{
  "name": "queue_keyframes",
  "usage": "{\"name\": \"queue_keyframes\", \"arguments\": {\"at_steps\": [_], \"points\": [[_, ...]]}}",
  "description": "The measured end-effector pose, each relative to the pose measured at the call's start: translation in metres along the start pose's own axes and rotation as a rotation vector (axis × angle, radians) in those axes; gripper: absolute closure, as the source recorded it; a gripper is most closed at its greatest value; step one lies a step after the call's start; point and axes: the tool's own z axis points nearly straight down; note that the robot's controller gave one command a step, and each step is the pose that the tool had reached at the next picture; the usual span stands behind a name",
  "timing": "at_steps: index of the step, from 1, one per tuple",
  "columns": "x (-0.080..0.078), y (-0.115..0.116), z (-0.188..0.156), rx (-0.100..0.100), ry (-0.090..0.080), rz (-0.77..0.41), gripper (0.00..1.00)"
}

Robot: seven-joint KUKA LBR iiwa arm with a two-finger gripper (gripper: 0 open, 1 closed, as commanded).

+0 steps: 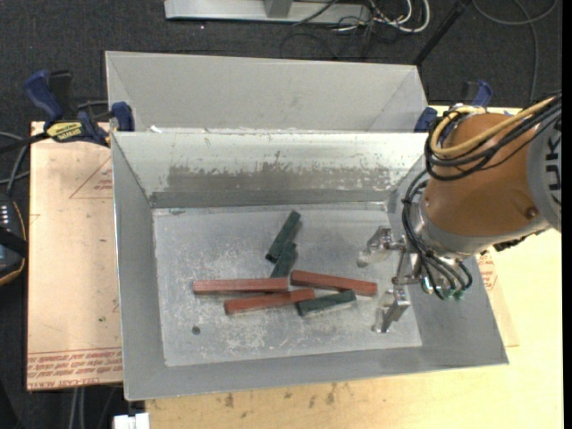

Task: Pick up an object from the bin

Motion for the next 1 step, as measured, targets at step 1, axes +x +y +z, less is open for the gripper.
{"name": "queue_keyframes", "arguments": {"at_steps": [1], "points": [[-0.0016,0.0001,-0.0033,0.001,-0.007,-0.002,0.0]]}}
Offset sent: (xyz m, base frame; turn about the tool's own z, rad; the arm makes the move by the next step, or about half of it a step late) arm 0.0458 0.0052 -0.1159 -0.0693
